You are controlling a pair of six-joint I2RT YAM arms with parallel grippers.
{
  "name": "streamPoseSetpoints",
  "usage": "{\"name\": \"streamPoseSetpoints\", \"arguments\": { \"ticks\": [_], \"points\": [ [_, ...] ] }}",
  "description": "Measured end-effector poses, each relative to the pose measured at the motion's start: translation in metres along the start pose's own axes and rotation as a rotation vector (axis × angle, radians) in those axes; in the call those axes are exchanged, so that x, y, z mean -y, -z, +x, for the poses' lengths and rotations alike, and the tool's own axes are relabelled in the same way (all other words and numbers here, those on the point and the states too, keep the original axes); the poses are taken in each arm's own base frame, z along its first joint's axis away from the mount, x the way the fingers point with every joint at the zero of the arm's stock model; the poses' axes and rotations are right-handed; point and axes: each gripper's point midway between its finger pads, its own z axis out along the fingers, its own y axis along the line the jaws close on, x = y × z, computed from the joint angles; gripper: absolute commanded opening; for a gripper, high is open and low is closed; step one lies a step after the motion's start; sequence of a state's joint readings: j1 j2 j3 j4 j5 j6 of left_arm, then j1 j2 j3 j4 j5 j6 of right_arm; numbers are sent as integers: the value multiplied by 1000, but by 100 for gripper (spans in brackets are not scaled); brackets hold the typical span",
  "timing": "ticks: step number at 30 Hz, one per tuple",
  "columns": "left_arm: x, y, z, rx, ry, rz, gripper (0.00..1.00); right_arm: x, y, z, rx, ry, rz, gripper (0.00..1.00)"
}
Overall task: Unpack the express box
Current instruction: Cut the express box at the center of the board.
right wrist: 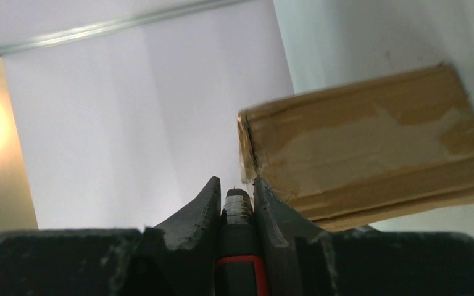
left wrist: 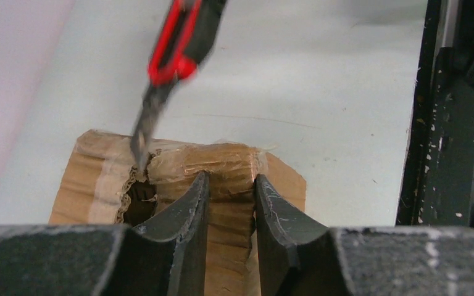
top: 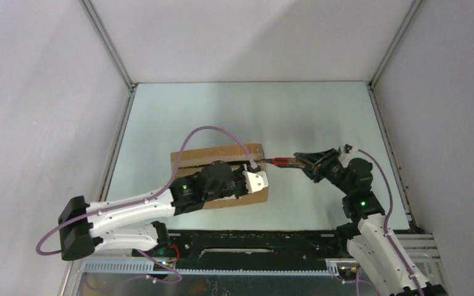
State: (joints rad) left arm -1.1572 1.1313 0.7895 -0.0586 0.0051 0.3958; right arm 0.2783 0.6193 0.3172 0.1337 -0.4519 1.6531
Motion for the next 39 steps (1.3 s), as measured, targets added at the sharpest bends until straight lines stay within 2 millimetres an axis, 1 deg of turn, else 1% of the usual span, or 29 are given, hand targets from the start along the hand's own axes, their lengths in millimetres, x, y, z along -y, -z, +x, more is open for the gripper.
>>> {"name": "streamPoseSetpoints", "arguments": {
  "ticks": [2, 3, 7, 10, 15, 16, 18, 19, 20, 21, 22, 24, 26, 29, 31, 35, 36, 37, 39],
  "points": [
    [-1, 6, 4, 19, 27, -13, 0, -4, 8, -15, 27, 4, 1, 0],
    [0, 8, 4, 24, 34, -12, 0, -6, 11, -18, 28, 9, 4, 0],
    [0, 13, 2, 35, 53, -7, 0, -8, 18, -10, -24, 75, 31, 0],
    [2, 22, 4, 26, 55, 2, 0, -6, 24, -5, -51, 131, 41, 0],
    [4, 36, 9, 1, 50, 12, 0, -4, 36, -9, -14, 209, 52, 0],
    [5, 38, 10, -2, 46, 14, 3, -5, 38, -10, -4, 226, 53, 0],
    [6, 41, 12, -9, 41, 21, 28, -7, 40, -10, 3, 254, 46, 0],
    [6, 42, 12, -10, 40, 22, 44, -7, 41, -9, -4, 264, 43, 0],
    [6, 42, 12, -15, 40, 24, 62, -7, 41, -8, -7, 271, 43, 0],
    [6, 42, 11, -20, 46, 25, 75, -6, 41, -7, -13, 279, 42, 0],
    [6, 42, 9, -25, 58, 30, 83, -6, 41, -6, -22, 288, 43, 0],
    [8, 43, 8, -55, 93, 39, 93, -6, 40, -1, -47, 307, 35, 0],
    [9, 44, 10, -88, 121, 49, 99, -6, 37, 5, -87, 328, 28, 0],
    [8, 47, 5, -120, 173, 53, 100, -4, 32, 18, -146, 370, 24, 0],
    [4, 51, 3, -146, 210, 46, 100, -1, 29, 22, -165, 387, 29, 0],
    [-13, 60, 1, -222, 308, 17, 100, -2, 25, 18, -149, 407, 17, 0],
    [-15, 62, -2, -237, 334, 22, 100, -2, 24, 17, -141, 411, 11, 0],
    [-19, 60, 1, -259, 355, 18, 100, -3, 23, 15, -134, 415, 6, 0],
    [-18, 58, 5, -303, 405, 43, 100, -4, 21, 13, -126, 418, -9, 0]
  ]
}}
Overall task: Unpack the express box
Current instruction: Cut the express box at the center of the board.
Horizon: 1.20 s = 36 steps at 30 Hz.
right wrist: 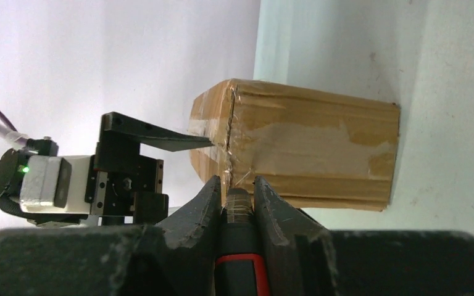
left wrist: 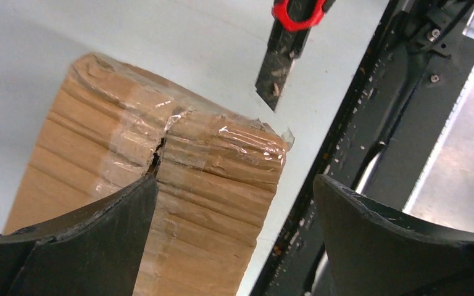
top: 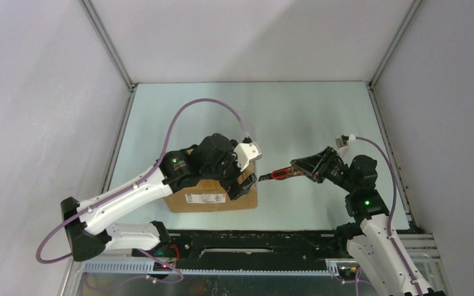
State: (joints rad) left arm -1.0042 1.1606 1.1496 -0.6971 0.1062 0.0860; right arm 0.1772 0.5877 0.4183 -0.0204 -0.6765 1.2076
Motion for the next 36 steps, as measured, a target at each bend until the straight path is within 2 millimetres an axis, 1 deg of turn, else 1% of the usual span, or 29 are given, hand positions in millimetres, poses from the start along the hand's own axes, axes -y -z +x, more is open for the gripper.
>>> {"name": "streamPoseSetpoints", "arguments": {
  "ticks": [4, 7, 13, 18, 22, 25, 26, 27, 32, 36],
  "points": [
    [-2, -4, 9, -64, 56, 35, 100, 5, -4, -1, 7, -10, -16, 0],
    [-5, -4, 6, -68, 100, 65, 100, 10, -7, 0, 2, -23, -19, 0],
    [-14, -5, -5, -98, 165, 102, 100, 3, -14, 7, -31, -11, -60, 0],
    [-20, -5, -7, -154, 207, 118, 100, 2, -20, 13, -50, 1, -70, 0],
    [-19, -3, -6, -164, 212, 126, 100, 5, -21, 18, -64, 1, -63, 0],
    [-16, -2, -5, -167, 209, 142, 100, 7, -19, 17, -53, -4, -63, 0],
    [-16, -2, -6, -162, 206, 147, 99, 8, -18, 16, -46, -8, -62, 0],
    [-15, -3, -5, -152, 200, 151, 96, 10, -17, 14, -35, -19, -65, 0],
    [-10, -2, 3, -116, 145, 166, 88, 22, -15, 1, 11, -105, -62, 0],
    [-11, -4, 5, -93, 117, 150, 87, 18, -19, 4, -15, -133, -79, 0]
  ]
}}
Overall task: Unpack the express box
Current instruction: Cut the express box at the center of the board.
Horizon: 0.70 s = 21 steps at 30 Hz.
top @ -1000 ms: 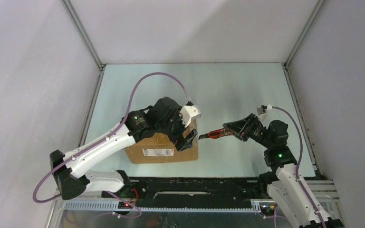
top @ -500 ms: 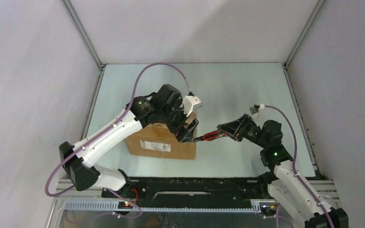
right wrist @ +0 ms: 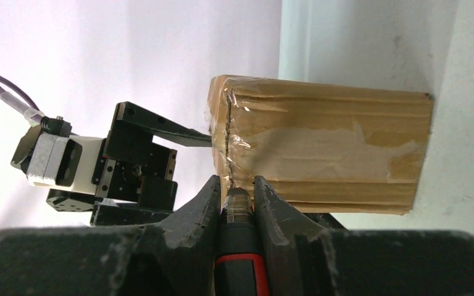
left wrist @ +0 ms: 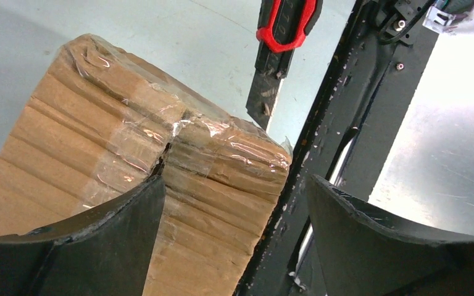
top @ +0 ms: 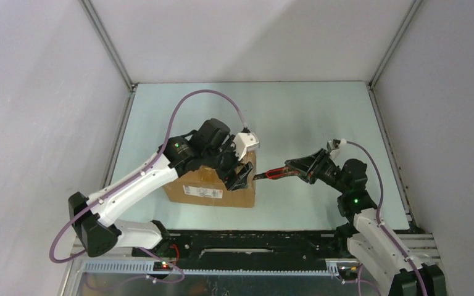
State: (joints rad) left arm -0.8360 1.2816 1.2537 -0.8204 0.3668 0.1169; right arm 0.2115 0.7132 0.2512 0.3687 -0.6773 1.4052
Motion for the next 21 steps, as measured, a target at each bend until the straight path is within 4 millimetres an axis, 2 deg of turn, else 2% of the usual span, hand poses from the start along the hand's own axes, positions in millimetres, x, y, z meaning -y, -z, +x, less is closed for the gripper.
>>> {"name": "streamPoseSetpoints", "arguments": {
  "ticks": [5, 13, 21],
  "points": [
    [0, 0, 2, 17, -48, -40, 87, -6, -5, 4, -24, -24, -33, 0],
    [1, -3, 6, 30, -112, -103, 84, 1, -9, 9, -29, -66, -30, 0],
    [-1, -8, 12, 25, -189, -162, 71, 3, -12, 12, -15, -101, -53, 0]
  ]
}}
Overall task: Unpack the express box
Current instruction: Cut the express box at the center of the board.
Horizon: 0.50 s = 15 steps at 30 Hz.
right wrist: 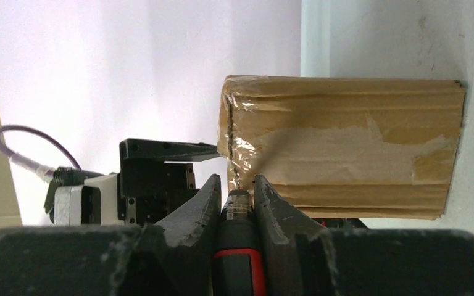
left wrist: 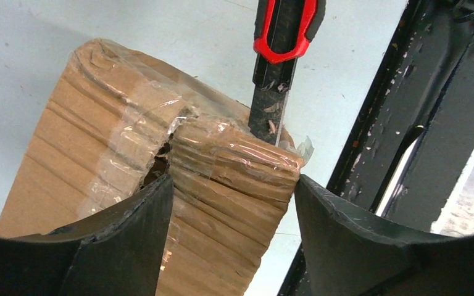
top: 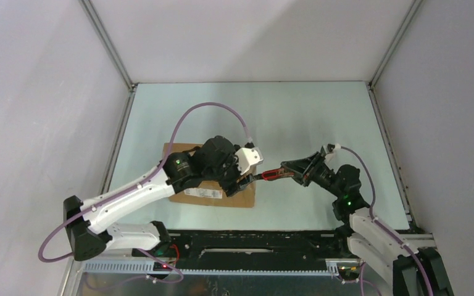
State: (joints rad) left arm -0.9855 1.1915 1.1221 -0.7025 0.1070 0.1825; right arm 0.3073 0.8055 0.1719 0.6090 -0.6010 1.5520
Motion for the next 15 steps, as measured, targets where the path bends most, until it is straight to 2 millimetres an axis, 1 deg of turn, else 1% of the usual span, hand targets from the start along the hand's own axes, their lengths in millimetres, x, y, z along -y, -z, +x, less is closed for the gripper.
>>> {"name": "streamPoseSetpoints", "arguments": {
  "ticks": [5, 7, 9, 12, 14, 15],
  "points": [
    [5, 1, 0, 20, -56, -16, 65, 15, -4, 3, 13, -87, 13, 0],
    [8, 2, 1, 22, -77, -19, 63, 16, -7, 7, 26, -102, 14, 0],
    [9, 3, 3, 24, -92, -25, 59, 13, -9, 9, 46, -103, 3, 0],
    [10, 3, 2, 33, -113, -31, 49, 9, -6, 8, 82, -100, -21, 0],
    [11, 2, 0, 46, -128, -30, 41, 11, 0, 6, 105, -104, -15, 0],
    [12, 1, -1, 56, -136, -30, 39, 12, 3, 4, 120, -101, -10, 0]
  ]
}}
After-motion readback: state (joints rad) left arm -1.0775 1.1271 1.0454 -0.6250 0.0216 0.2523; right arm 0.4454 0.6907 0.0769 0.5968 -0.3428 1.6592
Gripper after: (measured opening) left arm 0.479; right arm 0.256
